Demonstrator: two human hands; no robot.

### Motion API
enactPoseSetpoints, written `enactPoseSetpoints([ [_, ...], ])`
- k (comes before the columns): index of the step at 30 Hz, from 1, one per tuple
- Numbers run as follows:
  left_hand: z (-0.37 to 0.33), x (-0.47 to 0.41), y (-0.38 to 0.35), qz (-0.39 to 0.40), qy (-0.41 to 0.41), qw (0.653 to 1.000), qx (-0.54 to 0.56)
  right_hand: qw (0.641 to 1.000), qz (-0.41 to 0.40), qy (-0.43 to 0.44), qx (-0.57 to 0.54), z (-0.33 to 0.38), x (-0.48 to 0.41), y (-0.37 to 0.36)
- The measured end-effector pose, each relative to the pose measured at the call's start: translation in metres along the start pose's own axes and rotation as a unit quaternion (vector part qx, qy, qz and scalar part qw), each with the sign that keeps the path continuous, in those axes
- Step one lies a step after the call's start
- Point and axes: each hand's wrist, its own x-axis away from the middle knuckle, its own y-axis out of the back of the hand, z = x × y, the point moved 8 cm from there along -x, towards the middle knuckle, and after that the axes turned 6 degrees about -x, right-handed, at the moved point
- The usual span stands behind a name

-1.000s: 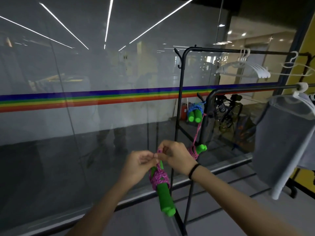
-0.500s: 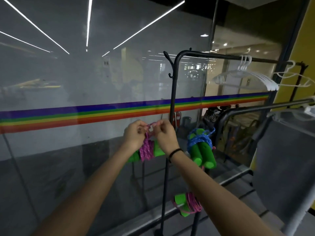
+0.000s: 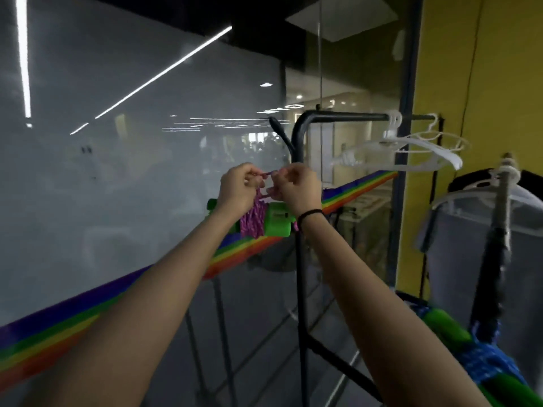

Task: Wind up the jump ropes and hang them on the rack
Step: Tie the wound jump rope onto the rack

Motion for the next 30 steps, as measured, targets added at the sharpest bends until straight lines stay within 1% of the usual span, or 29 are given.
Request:
enactPoseSetpoints([
  [3, -0.011, -0.033, -0.024, 0.012, -0.023, 0.999, 0.032, 0.998, -0.047, 0.032, 0.035, 0.004, -0.027, 0.015],
  [5, -0.014, -0.046, -0.039, 0.011, -0.025, 0.999, 0.039, 0.993, -0.073, 0.046, 0.08, 0.006, -0.038, 0.021],
  [8, -0.01, -0.047, -0.062, 0.018, -0.028, 0.998, 0.051, 0.974, -0.094, 0.069, 0.192, 0.005, -0.038, 0.024],
  [11, 0.0, -0.036, -0.077, 0.037, -0.031, 0.997, 0.052, 0.967, -0.102, 0.08, 0.217, -0.006, -0.027, 0.025],
  [16, 0.012, -0.015, -0.071, 0.061, -0.006, 0.994, 0.09, 0.975, -0.065, 0.058, 0.204, -0.018, -0.004, 0.024],
  [18, 0.014, 0.0, -0.06, 0.062, 0.004, 0.995, 0.077, 0.977, -0.061, 0.064, 0.196, -0.017, 0.01, 0.025],
  [22, 0.01, 0.042, -0.035, 0.032, 0.017, 0.999, 0.038, 0.982, -0.053, 0.098, 0.156, -0.004, 0.053, 0.031],
  [25, 0.002, 0.079, -0.012, -0.007, 0.048, 0.999, 0.015, 0.986, -0.04, 0.114, 0.115, 0.013, 0.09, 0.04],
  [28, -0.013, 0.131, 0.009, -0.034, 0.091, 0.995, 0.02, 0.991, 0.019, 0.114, 0.061, 0.027, 0.133, 0.048],
  [30, -0.025, 0.173, 0.022, -0.052, 0.114, 0.992, 0.021, 0.993, 0.067, 0.095, 0.029, 0.031, 0.166, 0.058],
])
